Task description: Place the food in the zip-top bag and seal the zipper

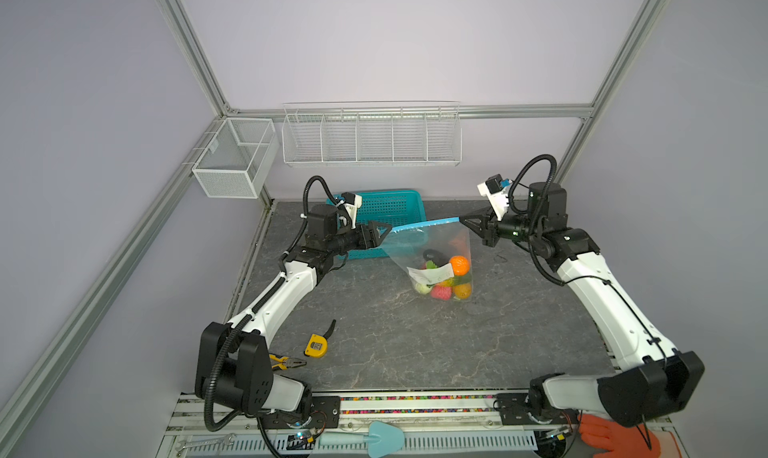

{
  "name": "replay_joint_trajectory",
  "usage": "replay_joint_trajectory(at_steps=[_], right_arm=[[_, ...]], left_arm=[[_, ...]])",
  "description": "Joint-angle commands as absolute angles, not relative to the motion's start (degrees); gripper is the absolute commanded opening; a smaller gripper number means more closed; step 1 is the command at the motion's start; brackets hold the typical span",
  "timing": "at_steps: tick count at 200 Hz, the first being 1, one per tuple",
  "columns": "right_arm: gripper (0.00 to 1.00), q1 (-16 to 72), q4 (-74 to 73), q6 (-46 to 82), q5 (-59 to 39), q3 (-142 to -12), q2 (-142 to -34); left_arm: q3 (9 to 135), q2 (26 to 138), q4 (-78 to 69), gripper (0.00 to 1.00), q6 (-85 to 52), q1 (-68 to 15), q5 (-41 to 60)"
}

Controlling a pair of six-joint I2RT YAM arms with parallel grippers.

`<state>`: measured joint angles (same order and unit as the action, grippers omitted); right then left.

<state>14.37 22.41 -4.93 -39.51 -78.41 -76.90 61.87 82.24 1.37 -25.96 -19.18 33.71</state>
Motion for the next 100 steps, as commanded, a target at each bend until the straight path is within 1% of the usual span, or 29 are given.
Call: replay_joint_trajectory(at_steps=[1, 31, 70, 100], right_arm=[[0.07, 14.7, 21.3, -6.0, -41.1, -78.7, -77.0], [0.06, 14.7, 21.0, -5.2, -40.9, -78.7, -76.8], [0.07, 15.0, 20.7, -3.6, -39.2, -78.3, -76.4], [0.07, 15.2, 20.1, -1.2, -37.2, -77.4, -75.6]], left_arm=[[61.4, 82.0, -2.1, 0.7, -28.4, -19.2, 36.2], [60.3, 80.2, -1.4, 0.5, -29.5, -19.2, 36.3], [58.0, 77.3, -3.2, 0.34, -32.4, -19.5, 36.6], [58.4, 76.3, -2.8, 0.25, -33.0, -20.8, 36.6]])
